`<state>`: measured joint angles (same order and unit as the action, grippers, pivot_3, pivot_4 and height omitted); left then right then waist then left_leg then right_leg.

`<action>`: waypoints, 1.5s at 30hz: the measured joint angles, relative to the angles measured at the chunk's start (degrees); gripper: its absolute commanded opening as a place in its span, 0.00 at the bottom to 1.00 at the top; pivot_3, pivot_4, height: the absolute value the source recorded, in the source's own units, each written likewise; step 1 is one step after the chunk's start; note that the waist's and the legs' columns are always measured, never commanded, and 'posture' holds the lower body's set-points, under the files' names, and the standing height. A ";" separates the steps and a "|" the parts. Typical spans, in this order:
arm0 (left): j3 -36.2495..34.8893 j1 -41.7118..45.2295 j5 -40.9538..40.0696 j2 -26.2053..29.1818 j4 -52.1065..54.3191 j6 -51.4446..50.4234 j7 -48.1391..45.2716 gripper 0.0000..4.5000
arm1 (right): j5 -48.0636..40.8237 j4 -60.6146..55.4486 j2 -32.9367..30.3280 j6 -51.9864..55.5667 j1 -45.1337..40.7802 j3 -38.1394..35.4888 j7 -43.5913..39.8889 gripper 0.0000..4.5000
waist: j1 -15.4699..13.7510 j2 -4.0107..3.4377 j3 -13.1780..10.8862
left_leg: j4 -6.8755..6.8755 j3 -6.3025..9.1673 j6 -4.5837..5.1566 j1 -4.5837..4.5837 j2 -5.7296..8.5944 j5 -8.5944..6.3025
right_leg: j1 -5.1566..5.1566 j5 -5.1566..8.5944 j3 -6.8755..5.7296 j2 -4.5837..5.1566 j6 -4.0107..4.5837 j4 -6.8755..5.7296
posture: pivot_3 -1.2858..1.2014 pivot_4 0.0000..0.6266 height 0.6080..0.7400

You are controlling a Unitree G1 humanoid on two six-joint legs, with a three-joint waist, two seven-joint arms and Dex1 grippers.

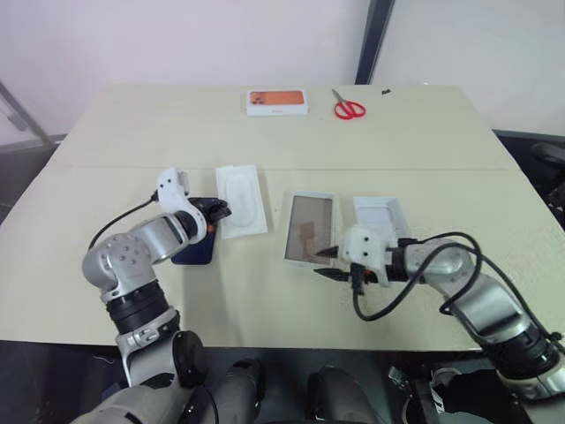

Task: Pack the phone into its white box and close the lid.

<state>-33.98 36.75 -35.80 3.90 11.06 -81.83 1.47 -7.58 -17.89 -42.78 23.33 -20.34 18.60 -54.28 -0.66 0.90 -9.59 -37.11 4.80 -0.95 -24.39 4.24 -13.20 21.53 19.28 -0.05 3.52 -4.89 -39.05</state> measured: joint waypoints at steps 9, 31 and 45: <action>0.54 -0.48 -1.15 -0.12 1.56 -0.67 -0.40 0.00 | 4.20 4.44 2.60 -2.43 -0.88 3.09 -0.48 0.18 | -0.01 0.00 0.00 | 0.00 0.00 -0.02 0.00 0.00 0.00 | 0.01 0.00 0.00 0.00 0.00 0.00 | 0.52 0.24 1.00; -0.14 -0.50 -3.61 -2.80 6.78 -7.00 -1.46 0.00 | 9.42 6.69 10.64 -6.14 -5.47 7.95 -2.65 0.29 | 0.01 0.00 0.00 | 0.00 0.01 -0.05 0.00 0.00 0.02 | 0.01 0.00 0.00 0.00 0.00 -0.01 | 0.52 0.24 1.00; 3.69 -2.57 -1.90 -7.00 10.04 -10.18 1.51 0.00 | -0.88 0.65 3.08 -0.24 -2.61 -4.33 -6.90 0.61 | 0.04 0.01 0.00 | 0.02 0.01 -0.04 0.01 0.00 0.01 | 0.01 0.00 0.01 0.00 0.00 -0.01 | 0.52 0.24 1.00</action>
<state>-30.29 34.18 -37.70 -3.10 21.10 -92.01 2.98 -8.46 -17.25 -39.70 23.10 -22.95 14.27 -61.18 -0.61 0.90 -9.59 -37.09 4.81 -0.99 -24.38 4.24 -13.19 21.54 19.28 -0.04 3.52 -4.89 -39.05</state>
